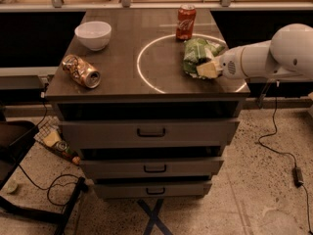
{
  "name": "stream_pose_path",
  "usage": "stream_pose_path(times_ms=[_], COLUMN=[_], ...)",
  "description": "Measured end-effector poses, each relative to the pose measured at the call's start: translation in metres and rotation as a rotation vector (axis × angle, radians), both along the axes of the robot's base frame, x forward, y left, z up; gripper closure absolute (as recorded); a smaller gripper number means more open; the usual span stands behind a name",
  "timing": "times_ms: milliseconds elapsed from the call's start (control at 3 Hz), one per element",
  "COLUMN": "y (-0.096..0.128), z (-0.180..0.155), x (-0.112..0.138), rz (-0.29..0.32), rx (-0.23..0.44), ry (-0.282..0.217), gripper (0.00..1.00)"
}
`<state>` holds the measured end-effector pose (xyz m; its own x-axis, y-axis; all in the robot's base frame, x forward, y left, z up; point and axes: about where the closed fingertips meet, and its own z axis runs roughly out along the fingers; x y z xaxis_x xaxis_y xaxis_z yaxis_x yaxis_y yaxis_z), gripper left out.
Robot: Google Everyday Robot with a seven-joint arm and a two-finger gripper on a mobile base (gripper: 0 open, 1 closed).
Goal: Place green jalapeno chip bag into white bowl
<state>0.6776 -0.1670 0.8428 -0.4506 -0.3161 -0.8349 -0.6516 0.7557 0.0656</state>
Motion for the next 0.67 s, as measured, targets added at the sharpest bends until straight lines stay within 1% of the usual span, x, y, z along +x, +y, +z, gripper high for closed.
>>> stream_pose_path(times_ms=[667], y=[0.0], z=[0.0003], x=[0.0], rz=[0.0], rx=[0.0], ry=[0.0], gripper=[1.0])
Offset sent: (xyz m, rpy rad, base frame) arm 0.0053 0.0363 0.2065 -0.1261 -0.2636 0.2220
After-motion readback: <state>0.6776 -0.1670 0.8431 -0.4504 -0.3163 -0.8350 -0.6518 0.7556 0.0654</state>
